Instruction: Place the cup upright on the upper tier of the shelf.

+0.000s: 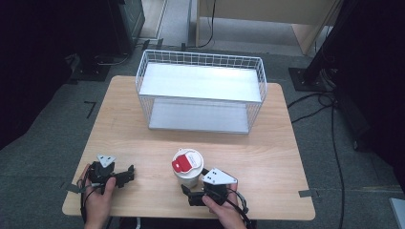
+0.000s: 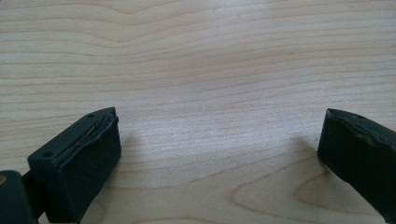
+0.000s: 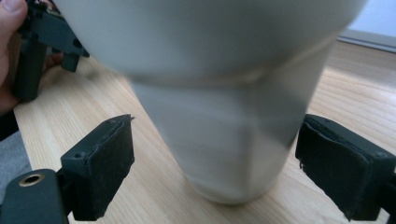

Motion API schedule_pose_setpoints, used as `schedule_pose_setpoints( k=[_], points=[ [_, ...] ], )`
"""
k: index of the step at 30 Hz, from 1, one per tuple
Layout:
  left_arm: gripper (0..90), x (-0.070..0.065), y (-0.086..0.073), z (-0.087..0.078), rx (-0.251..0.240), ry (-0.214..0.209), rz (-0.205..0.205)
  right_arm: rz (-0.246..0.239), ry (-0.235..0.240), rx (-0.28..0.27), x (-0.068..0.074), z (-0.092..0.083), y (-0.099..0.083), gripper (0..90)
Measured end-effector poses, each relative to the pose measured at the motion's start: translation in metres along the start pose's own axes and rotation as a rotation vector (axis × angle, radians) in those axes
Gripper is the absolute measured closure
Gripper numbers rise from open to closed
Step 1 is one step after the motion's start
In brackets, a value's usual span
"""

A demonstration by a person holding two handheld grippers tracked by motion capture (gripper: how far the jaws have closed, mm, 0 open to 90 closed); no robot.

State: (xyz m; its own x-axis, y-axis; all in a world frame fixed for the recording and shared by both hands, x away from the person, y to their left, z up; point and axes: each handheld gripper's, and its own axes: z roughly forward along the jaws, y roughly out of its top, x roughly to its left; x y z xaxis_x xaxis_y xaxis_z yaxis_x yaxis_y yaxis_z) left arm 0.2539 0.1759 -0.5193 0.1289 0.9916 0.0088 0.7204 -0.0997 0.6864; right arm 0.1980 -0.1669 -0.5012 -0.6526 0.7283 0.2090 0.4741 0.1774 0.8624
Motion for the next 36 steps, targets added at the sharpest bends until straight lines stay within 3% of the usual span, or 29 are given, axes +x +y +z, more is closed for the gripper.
schedule_pose_setpoints(
  k=[5, 22, 25, 28, 36],
  points=[
    [0.0, 0.000, 0.000, 0.000, 0.000, 0.000, 0.000, 0.023, -0.029, -0.052, 0.003, 0.004, 0.003, 12.3],
    [0.0, 0.000, 0.000, 0.000, 0.000, 0.000, 0.000, 0.026, -0.067, -0.167, 0.010, 0.018, 0.010, 5.9],
    [0.0, 0.000, 0.000, 0.000, 0.000, 0.000, 0.000, 0.021, -0.076, -0.189, 0.011, 0.018, 0.011, 5.6],
    [0.0, 0.000, 0.000, 0.000, 0.000, 0.000, 0.000, -0.016, -0.099, -0.225, 0.015, 0.018, 0.013, 4.8],
    [0.0, 0.000, 0.000, 0.000, 0.000, 0.000, -0.001, -0.031, -0.129, -0.252, 0.020, 0.017, 0.012, 5.9]
  ],
)
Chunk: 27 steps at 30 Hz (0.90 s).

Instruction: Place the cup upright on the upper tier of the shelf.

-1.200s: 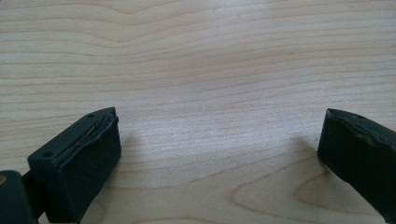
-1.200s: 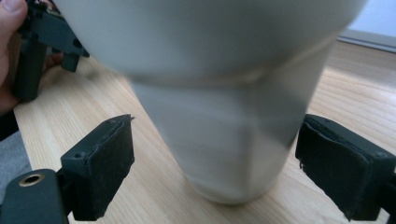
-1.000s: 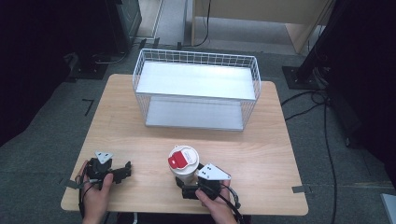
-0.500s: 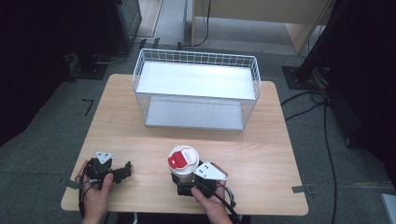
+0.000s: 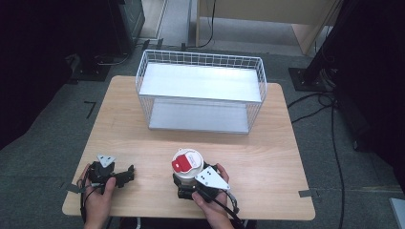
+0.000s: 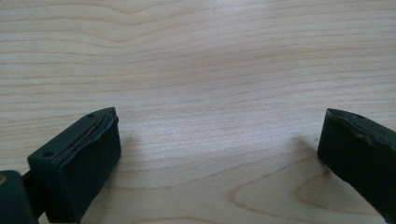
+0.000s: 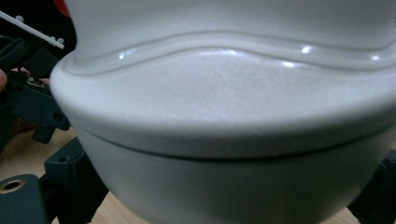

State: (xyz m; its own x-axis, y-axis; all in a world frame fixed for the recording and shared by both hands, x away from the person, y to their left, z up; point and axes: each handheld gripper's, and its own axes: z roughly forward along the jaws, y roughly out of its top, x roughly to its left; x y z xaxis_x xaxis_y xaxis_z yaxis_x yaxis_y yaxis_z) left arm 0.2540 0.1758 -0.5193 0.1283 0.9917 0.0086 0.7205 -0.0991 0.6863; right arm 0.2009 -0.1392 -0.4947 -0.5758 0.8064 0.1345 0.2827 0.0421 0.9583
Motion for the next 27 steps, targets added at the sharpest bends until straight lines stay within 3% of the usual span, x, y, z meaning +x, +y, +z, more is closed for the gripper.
schedule_pose_setpoints(
  k=[6, 12, 27],
  points=[
    [0.0, 0.000, 0.000, 0.000, 0.000, -0.001, 0.000, 0.014, 0.042, -0.019, 0.001, 0.000, 0.002, 6.6],
    [0.0, 0.000, 0.000, 0.000, 0.000, -0.001, 0.000, 0.002, 0.054, -0.041, 0.004, -0.001, 0.006, 6.7],
    [0.0, 0.000, 0.000, 0.000, -0.004, -0.003, -0.005, -0.024, 0.027, -0.131, 0.002, -0.010, 0.039, 7.0]
  ],
)
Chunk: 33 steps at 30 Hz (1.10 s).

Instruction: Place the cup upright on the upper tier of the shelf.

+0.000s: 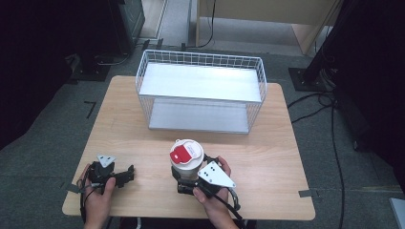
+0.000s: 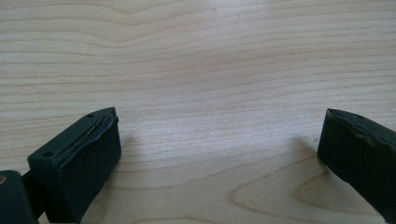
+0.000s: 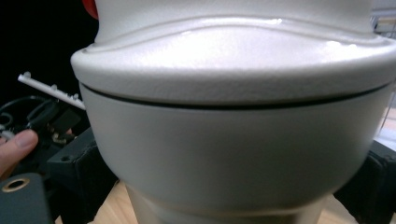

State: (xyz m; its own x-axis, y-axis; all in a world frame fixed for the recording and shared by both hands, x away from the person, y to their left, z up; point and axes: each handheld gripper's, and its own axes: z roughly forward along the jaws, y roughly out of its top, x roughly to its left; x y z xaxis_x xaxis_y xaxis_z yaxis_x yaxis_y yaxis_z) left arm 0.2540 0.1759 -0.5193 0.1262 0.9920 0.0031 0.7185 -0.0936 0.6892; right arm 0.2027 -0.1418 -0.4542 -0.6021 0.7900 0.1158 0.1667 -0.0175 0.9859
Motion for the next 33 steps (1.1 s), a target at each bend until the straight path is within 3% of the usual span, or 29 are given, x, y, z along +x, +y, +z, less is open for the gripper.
schedule_pose_setpoints(
  k=[20, 29, 33],
  points=[
    [0.0, 0.001, 0.000, 0.000, 0.004, -0.001, 0.007, -0.031, -0.065, -0.112, -0.021, 0.004, 0.059, 7.1],
    [0.0, 0.001, 0.000, 0.000, 0.004, -0.002, 0.006, -0.017, -0.107, -0.150, -0.039, 0.013, 0.085, 7.3],
    [0.0, 0.001, 0.000, 0.000, 0.004, -0.002, 0.006, -0.036, -0.129, -0.158, -0.047, 0.018, 0.098, 7.4]
  ],
)
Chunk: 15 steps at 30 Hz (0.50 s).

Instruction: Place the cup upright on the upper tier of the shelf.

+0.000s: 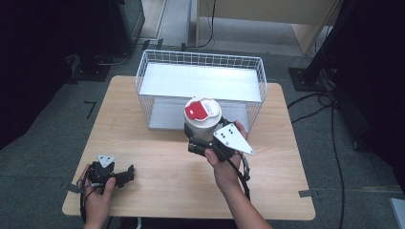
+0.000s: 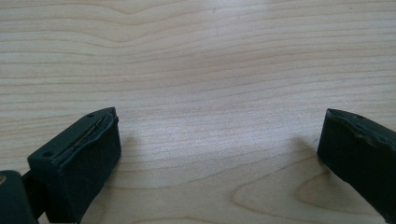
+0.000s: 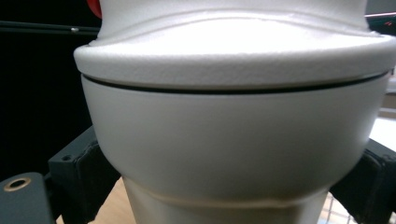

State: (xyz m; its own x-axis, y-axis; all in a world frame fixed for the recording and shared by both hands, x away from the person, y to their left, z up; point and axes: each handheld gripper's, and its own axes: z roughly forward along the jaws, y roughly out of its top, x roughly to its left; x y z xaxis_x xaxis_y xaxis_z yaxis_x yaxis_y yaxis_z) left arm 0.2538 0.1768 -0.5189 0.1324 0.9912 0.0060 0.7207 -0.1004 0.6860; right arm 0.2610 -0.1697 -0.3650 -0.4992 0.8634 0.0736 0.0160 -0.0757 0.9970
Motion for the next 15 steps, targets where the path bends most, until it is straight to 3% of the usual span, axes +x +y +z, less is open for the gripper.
schedule_pose_setpoints(
  k=[15],
  points=[
    [0.0, 0.000, 0.000, 0.000, -0.002, 0.000, -0.002, -0.031, -0.063, -0.052, -0.019, 0.028, 0.039, 11.0]
  ],
)
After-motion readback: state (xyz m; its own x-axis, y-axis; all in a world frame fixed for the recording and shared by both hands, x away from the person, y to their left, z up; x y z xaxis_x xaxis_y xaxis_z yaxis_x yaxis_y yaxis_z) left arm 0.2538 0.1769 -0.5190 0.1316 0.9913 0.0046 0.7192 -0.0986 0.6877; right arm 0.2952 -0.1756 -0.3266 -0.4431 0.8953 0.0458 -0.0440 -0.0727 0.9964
